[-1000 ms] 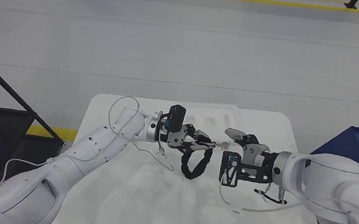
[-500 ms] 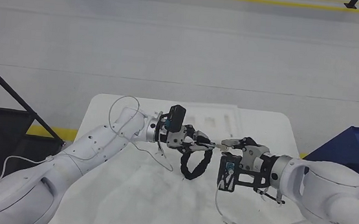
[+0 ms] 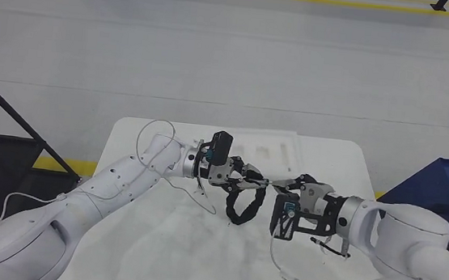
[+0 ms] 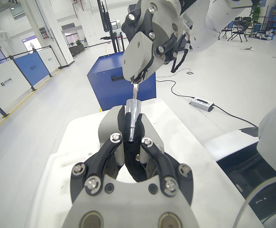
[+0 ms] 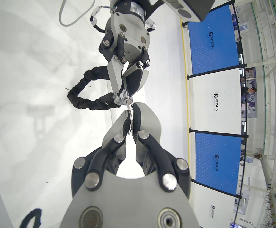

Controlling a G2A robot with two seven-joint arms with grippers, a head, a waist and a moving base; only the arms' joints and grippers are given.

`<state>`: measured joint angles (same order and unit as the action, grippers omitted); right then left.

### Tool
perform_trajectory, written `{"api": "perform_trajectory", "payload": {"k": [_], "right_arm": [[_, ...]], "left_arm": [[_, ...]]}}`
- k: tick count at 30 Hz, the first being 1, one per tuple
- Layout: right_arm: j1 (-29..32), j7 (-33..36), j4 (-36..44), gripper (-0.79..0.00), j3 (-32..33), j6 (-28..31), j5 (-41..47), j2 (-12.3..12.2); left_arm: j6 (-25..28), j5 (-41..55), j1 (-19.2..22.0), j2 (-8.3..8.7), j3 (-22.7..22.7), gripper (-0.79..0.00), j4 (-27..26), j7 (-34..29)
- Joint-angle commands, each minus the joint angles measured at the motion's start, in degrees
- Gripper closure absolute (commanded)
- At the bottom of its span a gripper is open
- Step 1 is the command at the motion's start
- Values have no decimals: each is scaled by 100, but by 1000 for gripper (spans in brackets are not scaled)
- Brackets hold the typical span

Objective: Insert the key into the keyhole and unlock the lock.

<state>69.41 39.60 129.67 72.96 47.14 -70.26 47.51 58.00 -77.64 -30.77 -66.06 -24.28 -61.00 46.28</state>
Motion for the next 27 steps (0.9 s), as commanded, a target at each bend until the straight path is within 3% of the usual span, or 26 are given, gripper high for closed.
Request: {"api": "perform_trajectory", "payload": {"k": [1,19,20,21,22,27], "right_arm": [[40,26,-97,0,48,-138,352,3],[-5,1103,-552,0,225,-1337,3089,-8],[-11,1150,-567,-126,219,-1361,3162,-9],[-30,1194,-563,-690,220,-1368,3199,-12],[-43,1208,-566,-785,222,-1382,3233,-13],[-55,1225,-588,-785,259,-1400,3421,-23]], "left_arm": [[0,-9,5,5,3,0,-4,0],[-15,-452,-67,35,-178,0,-197,15],[-10,-467,-75,36,-191,0,-196,10],[-8,-487,-81,37,-206,0,-188,8],[-5,-504,-90,37,-218,0,-187,5],[-114,-750,-106,45,-295,0,-47,-161]]}}
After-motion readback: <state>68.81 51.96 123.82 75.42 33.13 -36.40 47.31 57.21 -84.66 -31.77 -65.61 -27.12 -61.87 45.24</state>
